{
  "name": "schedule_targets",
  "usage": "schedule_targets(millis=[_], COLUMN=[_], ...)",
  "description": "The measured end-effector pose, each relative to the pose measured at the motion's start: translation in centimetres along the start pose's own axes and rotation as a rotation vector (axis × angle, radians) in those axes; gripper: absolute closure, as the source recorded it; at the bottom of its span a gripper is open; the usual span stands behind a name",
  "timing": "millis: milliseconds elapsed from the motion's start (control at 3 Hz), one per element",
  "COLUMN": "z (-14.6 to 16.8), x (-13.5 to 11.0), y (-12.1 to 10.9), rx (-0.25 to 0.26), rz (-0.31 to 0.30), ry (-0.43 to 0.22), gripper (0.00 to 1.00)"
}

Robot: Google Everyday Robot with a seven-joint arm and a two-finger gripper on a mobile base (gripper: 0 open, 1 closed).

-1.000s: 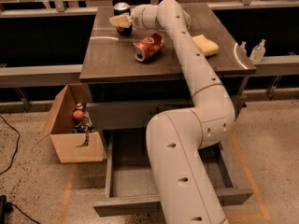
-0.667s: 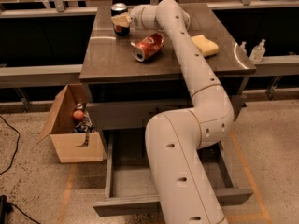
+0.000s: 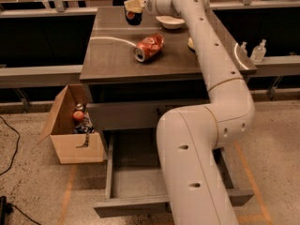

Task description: Place pepsi can into middle drawer

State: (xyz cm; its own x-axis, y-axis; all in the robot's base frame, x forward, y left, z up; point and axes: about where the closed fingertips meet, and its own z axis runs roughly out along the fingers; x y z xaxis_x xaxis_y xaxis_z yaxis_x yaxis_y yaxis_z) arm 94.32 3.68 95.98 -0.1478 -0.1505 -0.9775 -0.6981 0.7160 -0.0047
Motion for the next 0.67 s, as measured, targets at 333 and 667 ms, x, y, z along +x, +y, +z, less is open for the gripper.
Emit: schedule_targets(millis=[333, 667], z=[-3.7, -7.4], x=[-2.4, -3.7], y=[-0.2, 0.9], rx=[-0.011, -0.076], rz=[0.054, 0.101], ry=[0.0, 0.0], gripper=[1.0, 1.0])
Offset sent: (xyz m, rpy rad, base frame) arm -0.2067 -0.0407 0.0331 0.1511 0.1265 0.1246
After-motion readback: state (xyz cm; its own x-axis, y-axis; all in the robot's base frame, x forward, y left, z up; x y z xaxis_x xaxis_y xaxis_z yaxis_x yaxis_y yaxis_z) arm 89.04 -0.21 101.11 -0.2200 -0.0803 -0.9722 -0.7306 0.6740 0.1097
